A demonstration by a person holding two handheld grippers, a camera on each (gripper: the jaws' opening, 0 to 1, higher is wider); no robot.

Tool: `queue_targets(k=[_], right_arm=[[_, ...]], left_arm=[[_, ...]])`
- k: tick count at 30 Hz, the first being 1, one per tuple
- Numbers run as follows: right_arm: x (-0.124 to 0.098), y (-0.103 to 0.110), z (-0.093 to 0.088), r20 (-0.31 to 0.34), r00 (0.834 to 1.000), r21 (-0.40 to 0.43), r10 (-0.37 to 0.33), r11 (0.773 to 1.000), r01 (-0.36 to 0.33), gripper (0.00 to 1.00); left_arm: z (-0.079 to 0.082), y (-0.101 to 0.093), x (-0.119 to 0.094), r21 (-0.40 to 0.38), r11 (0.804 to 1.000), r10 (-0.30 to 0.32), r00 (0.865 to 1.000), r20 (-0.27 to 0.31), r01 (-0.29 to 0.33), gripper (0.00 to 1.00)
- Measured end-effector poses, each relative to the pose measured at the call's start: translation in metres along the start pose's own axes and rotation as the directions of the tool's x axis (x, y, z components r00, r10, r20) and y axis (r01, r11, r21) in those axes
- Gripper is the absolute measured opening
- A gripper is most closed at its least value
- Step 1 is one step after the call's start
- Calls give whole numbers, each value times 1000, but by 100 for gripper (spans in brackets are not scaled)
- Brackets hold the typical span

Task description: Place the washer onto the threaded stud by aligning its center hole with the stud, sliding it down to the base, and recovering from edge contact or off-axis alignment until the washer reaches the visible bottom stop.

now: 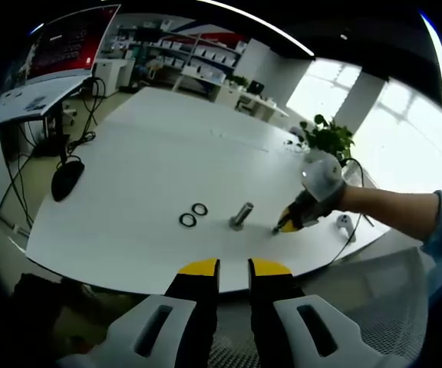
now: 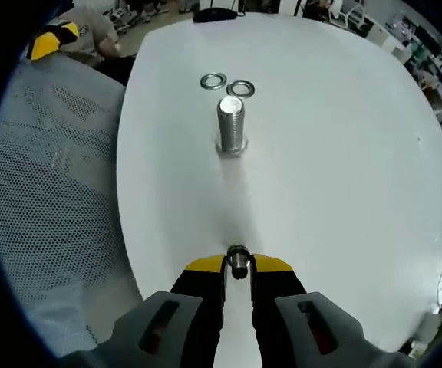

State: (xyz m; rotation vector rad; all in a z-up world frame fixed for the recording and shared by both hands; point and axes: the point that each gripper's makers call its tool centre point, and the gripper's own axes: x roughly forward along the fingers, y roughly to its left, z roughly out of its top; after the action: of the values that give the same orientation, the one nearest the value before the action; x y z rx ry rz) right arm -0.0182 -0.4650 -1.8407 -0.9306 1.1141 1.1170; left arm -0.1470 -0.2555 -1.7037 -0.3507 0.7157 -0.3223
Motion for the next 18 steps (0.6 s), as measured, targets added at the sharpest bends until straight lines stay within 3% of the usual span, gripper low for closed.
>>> queue_targets(k=[7, 9, 11, 18], right_arm=[[5, 2, -5, -37, 999, -49, 3, 999, -5, 14], [4, -2, -4, -44, 999, -33, -6, 999, 5, 20], [2, -5, -4, -37, 999, -18, -23, 1000, 23, 28], [-20, -4, 0, 17, 1000, 36, -19, 999, 19, 35]], left_arm=[[0, 0, 0, -2, 1000, 0, 1000, 1, 0, 12], [0, 0, 0, -2, 1000, 0, 1000, 2, 0, 12], [0, 0, 0, -1, 1000, -1, 1000, 2, 1, 12], [1, -1, 0, 0, 1000, -4, 1000, 5, 4, 12]])
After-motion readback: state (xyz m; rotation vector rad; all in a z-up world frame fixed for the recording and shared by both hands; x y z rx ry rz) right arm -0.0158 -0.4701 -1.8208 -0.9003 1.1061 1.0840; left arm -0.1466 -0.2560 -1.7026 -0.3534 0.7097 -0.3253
